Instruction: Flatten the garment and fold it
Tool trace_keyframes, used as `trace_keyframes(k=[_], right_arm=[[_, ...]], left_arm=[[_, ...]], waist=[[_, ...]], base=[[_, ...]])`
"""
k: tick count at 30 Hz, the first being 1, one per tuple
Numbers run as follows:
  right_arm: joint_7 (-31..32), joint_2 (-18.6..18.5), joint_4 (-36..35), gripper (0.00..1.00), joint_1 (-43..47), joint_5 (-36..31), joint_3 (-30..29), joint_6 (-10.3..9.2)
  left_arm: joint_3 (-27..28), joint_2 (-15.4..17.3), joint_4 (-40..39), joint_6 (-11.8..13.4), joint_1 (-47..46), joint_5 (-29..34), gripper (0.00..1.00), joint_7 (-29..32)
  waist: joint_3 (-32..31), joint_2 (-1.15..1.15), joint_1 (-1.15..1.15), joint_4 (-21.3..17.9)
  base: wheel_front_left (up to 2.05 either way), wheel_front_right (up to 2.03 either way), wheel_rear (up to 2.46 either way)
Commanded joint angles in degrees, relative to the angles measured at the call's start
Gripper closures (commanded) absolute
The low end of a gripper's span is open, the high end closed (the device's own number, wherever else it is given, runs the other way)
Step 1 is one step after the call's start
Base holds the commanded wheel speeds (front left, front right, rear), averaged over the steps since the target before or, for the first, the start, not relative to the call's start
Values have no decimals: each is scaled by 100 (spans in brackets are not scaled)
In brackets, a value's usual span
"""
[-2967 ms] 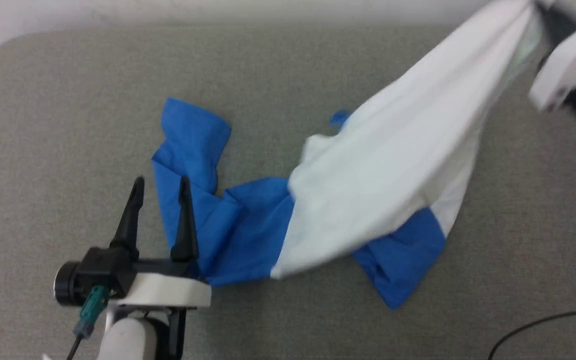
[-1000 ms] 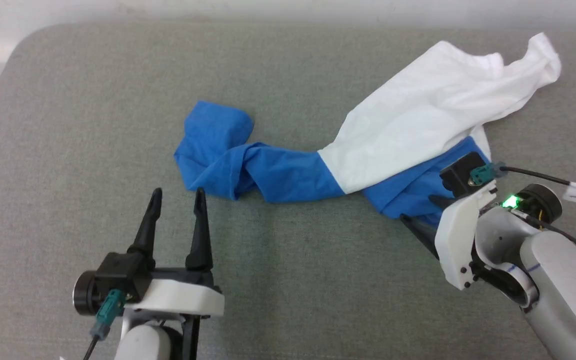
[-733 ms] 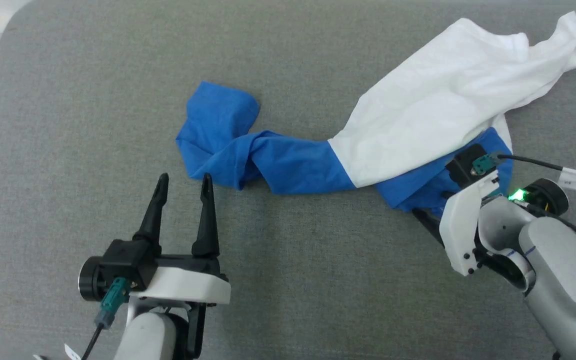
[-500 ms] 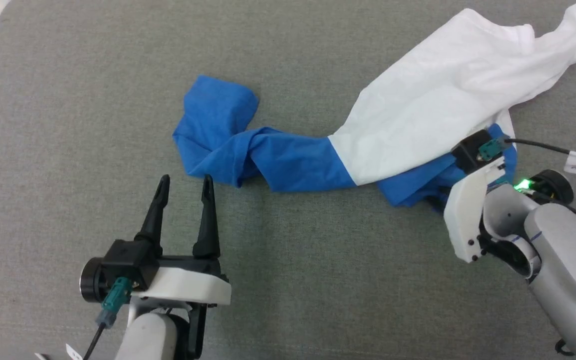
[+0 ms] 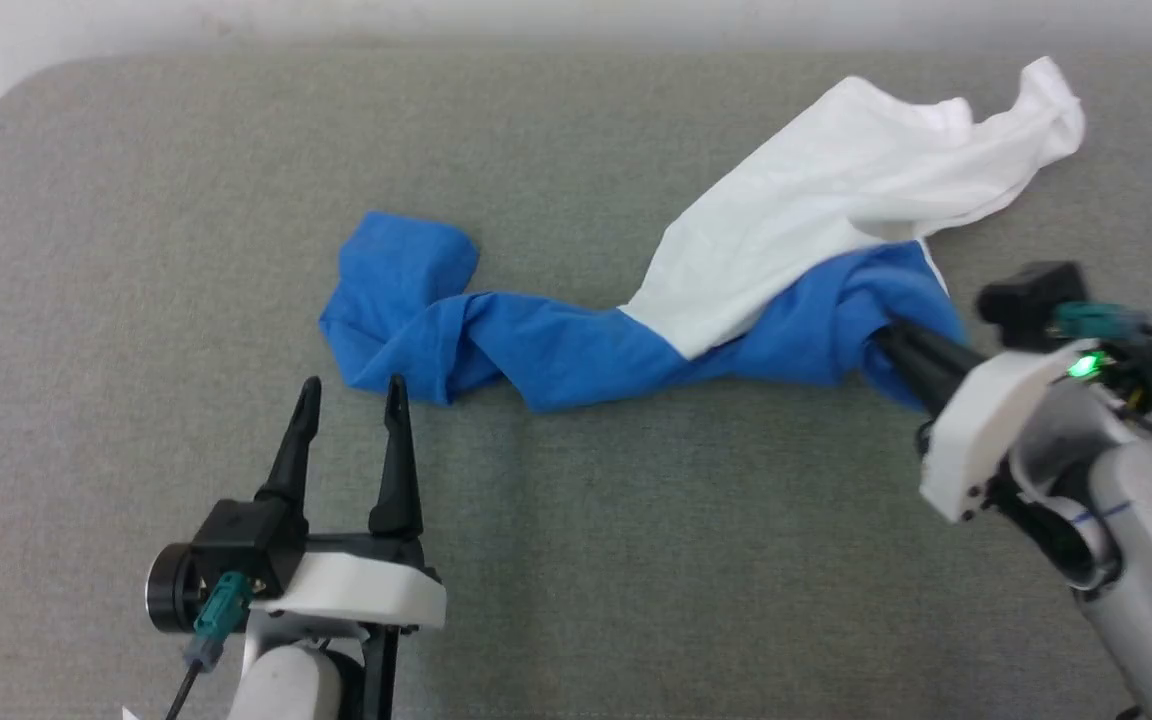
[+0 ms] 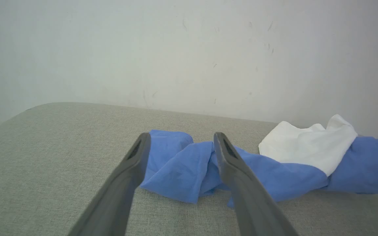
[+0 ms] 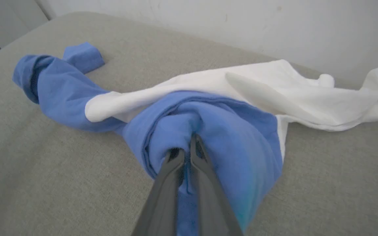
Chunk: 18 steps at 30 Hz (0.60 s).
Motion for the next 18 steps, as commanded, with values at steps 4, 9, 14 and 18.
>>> trace_keyframes(k=[4, 9, 14, 18], right_arm=[[-203, -4, -521, 100, 482, -200, -910, -4], [-19, 195, -832, 100, 1208, -496, -2556, -4], [339, 657, -556, 100, 1904, -755, -3817, -4], [381, 1137, -77, 100, 2311, -858, -4137, -4]], left_arm=[[57, -5, 12, -53, 151, 36, 0, -27], [58, -5, 8, -59, 220, 43, 0, -27], [24, -5, 36, -78, 202, 43, 0, -27], [-2, -5, 101, -86, 169, 28, 0, -27]], waist=[[-322, 0, 0, -296], [-374, 0, 0, -385], [-335, 0, 0, -386], [-286, 0, 0, -368]], base=[[0, 0, 0], [0, 0, 0], [0, 0, 0], [0, 0, 0]])
